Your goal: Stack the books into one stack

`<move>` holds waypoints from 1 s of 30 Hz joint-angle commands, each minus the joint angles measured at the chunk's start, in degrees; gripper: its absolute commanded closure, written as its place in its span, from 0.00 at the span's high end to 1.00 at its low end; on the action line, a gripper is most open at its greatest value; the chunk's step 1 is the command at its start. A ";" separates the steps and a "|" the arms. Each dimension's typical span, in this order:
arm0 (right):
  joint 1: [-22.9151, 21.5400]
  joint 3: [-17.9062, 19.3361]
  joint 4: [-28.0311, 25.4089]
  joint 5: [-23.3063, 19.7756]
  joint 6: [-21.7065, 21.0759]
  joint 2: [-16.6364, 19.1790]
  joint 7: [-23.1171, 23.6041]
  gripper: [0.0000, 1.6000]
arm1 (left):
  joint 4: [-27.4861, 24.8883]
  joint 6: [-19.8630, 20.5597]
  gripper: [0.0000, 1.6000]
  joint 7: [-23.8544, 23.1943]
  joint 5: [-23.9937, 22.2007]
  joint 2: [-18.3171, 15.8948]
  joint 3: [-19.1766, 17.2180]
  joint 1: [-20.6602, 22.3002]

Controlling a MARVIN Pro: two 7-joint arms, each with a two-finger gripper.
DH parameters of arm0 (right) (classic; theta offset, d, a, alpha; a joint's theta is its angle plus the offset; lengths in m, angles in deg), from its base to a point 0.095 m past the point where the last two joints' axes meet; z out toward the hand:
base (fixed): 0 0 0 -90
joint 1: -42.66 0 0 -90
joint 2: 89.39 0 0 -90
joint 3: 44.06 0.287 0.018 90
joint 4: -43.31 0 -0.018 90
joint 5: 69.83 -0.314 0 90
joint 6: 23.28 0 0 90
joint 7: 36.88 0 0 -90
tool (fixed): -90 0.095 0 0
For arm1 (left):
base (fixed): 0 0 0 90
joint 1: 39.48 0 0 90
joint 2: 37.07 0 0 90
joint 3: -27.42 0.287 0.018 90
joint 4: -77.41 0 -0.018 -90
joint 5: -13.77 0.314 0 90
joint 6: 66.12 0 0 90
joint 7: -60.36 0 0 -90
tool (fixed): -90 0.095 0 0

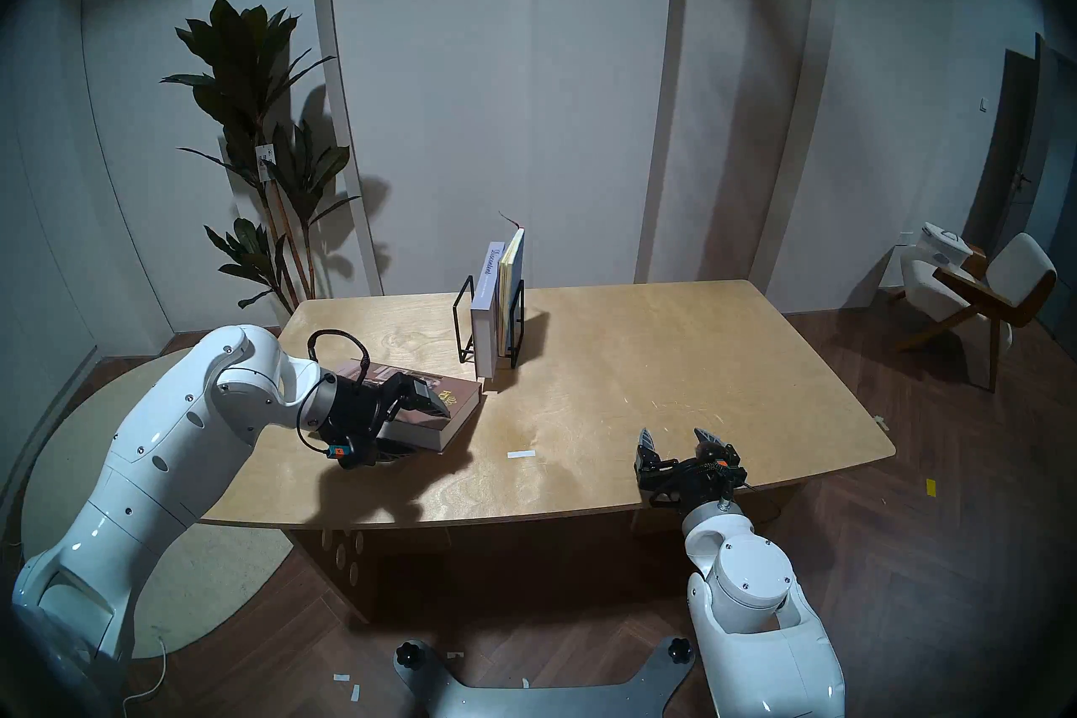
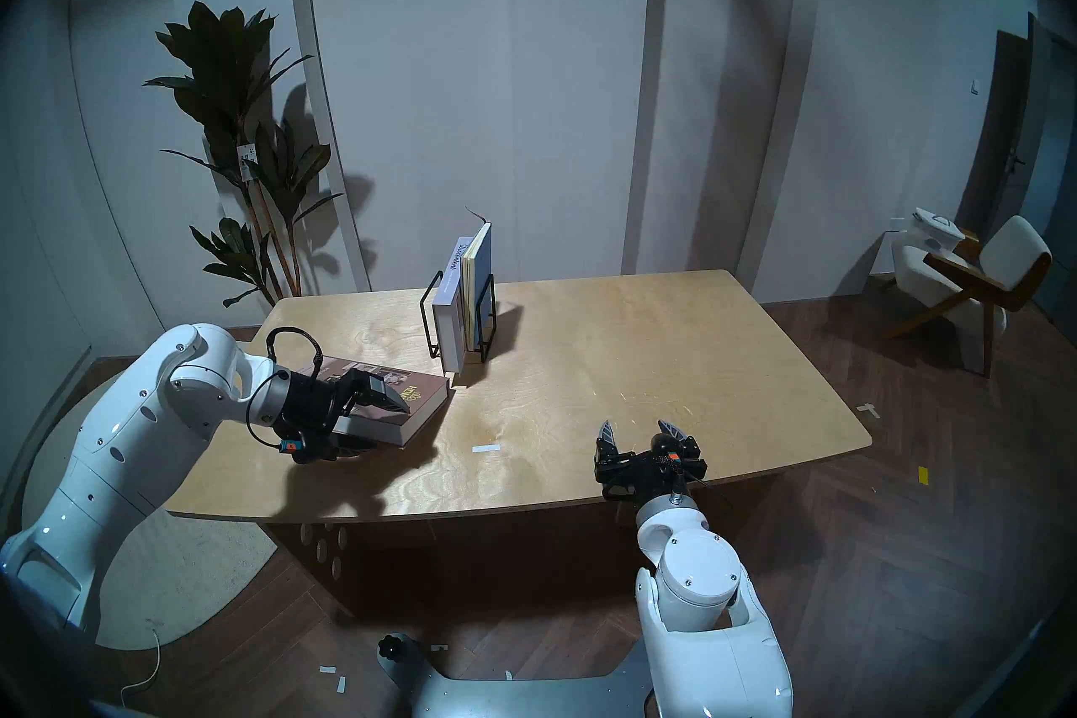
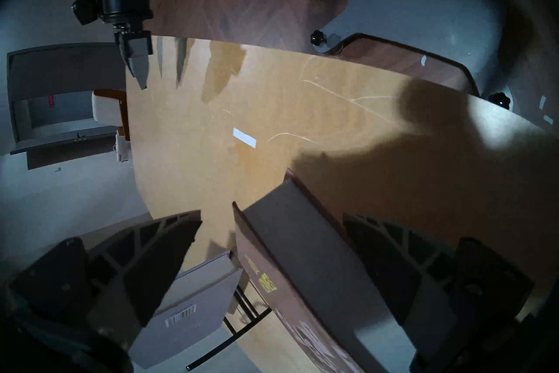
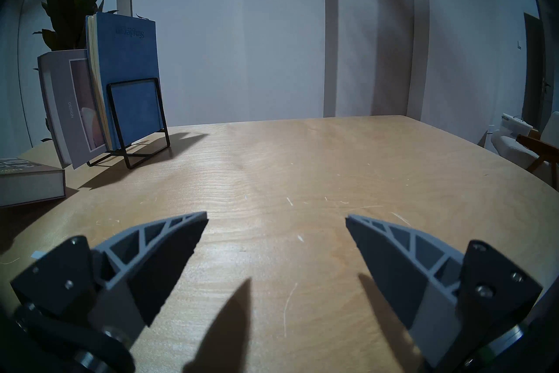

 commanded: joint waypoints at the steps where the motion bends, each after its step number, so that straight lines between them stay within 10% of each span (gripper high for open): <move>1: -0.25 -0.10 -1.26 -0.06 0.30 -0.08 0.06 1.00 | -2.25 0.07 1.00 -2.06 -10.81 -1.80 1.50 3.67; 12: -0.26 -0.10 -1.25 -0.06 0.30 -0.09 0.06 1.00 | -1.61 2.22 1.00 1.66 -30.59 -3.41 2.95 4.09; 30: -0.49 -0.10 -1.05 -0.66 0.59 -0.30 0.43 1.00 | 6.22 22.65 1.00 16.99 -35.19 6.53 -10.94 2.16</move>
